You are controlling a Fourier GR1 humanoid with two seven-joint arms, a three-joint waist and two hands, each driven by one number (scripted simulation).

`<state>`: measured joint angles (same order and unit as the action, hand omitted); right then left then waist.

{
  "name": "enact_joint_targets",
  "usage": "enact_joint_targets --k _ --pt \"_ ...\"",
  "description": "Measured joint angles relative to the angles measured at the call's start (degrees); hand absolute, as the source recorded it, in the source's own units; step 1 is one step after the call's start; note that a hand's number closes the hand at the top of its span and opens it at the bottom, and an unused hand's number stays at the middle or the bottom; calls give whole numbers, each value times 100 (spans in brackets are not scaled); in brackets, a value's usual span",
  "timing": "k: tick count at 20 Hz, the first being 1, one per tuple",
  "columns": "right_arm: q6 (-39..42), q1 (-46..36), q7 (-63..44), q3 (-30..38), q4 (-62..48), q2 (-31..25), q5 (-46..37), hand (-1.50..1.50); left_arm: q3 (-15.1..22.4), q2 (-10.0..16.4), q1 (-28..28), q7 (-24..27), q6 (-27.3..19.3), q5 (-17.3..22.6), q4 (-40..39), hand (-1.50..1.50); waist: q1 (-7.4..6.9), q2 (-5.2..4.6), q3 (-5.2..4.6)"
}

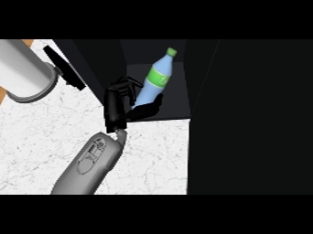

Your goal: Pick up the bottled water, place it into the cabinet and close the cabinet

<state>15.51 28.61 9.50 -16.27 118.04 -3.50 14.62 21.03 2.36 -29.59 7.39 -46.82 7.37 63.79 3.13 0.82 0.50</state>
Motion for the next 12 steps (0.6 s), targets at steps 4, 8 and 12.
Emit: enact_joint_targets --k 4,8,12 --pt "-4 51 -23 -89 51 1 -43 -150 223 130 -68 -122 -280 -259 -144 150 49 6 9" --pt "33 26 31 -33 -2 -35 -40 -150 406 213 -143 -179 -605 -517 -310 150 92 -4 18" --pt "61 58 70 -63 -24 -34 -31 -150 216 344 -900 -324 -318 -540 -1166 -150 177 -120 -17"
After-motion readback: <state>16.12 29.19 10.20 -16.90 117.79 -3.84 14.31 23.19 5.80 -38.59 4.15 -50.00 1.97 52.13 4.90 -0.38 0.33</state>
